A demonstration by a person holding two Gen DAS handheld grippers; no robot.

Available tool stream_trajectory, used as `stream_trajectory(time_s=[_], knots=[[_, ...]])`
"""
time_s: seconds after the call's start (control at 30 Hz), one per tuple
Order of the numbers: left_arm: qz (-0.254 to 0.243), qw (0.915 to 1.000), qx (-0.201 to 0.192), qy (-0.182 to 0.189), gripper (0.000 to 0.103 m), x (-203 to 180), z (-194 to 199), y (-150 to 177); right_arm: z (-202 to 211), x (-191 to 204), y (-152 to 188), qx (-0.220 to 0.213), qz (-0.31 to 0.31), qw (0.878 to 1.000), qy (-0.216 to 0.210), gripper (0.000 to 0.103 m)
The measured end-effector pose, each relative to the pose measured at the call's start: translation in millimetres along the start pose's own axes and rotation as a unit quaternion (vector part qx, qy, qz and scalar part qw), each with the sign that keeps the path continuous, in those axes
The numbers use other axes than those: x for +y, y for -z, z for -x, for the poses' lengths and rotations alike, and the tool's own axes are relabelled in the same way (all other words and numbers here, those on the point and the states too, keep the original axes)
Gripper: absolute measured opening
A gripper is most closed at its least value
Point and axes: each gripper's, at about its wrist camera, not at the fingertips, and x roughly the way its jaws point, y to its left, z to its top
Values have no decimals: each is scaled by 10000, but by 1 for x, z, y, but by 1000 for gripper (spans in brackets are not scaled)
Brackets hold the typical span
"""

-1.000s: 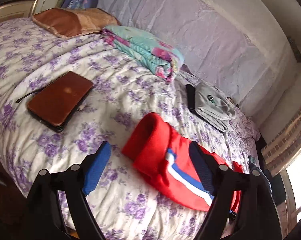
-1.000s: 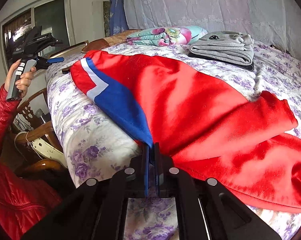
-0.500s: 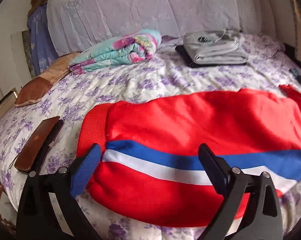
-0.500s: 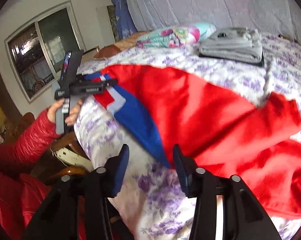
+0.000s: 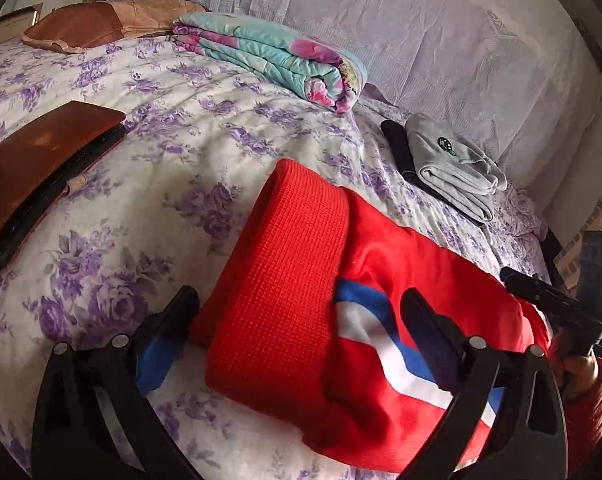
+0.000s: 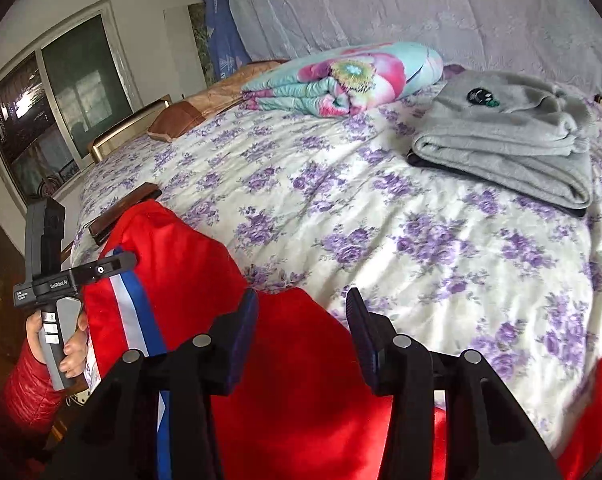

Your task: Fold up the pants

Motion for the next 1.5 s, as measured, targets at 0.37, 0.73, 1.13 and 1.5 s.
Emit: stream_trajectory(time_s=[0.37, 0.73, 1.13, 1.5], knots=[[-357, 9980, 6, -521, 98, -16, -5, 5, 6, 15, 0, -191, 632, 9952, 726, 11], [-438, 9954, -11, -856, 98, -21, 3, 4, 27, 17, 12, -439, 560, 9909, 1141, 38], [-1772, 9699, 359, -1633, 99, -58, -25, 15, 43, 30, 55, -69, 463, 9972, 591, 69], [-1660, 9724, 312, -1608, 99, -56, -23, 17, 79, -148, 69, 418, -1827, 9441, 2713, 77]])
